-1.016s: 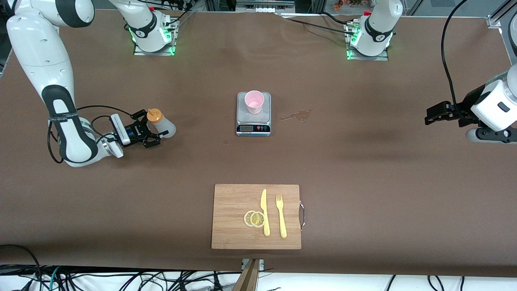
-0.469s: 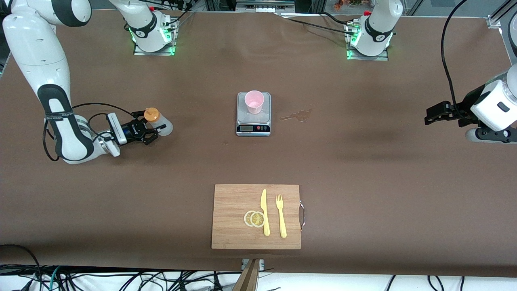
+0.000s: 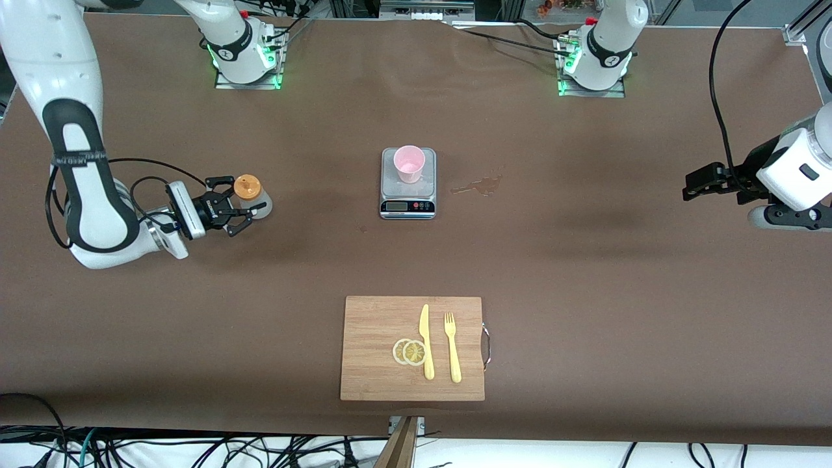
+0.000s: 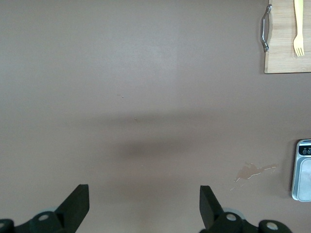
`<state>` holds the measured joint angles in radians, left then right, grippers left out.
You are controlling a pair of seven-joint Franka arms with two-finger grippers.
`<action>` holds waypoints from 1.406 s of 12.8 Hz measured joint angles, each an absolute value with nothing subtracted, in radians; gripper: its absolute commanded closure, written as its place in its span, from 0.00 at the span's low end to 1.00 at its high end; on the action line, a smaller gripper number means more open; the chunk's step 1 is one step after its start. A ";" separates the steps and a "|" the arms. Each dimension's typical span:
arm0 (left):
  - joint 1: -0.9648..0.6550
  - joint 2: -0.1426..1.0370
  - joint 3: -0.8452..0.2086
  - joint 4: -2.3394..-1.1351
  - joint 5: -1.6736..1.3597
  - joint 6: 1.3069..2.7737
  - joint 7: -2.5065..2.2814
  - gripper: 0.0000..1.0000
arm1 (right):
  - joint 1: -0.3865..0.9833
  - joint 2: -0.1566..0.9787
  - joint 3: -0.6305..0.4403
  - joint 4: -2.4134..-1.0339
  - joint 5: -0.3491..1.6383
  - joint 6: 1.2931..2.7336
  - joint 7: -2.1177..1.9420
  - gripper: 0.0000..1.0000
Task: Add sauce to pink cup with both arms
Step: 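Lift the bottle with the right gripper and tilt its nozzle into the cup, then hold the bottle nozzle over the pink cup with the right gripper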
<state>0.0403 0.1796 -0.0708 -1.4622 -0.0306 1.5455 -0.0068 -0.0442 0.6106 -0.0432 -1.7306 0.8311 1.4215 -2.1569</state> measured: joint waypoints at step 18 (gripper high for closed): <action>0.041 0.180 -0.070 -1.462 -0.031 1.546 -0.006 0.00 | 0.729 0.413 -0.032 -1.661 0.055 1.677 -0.861 0.88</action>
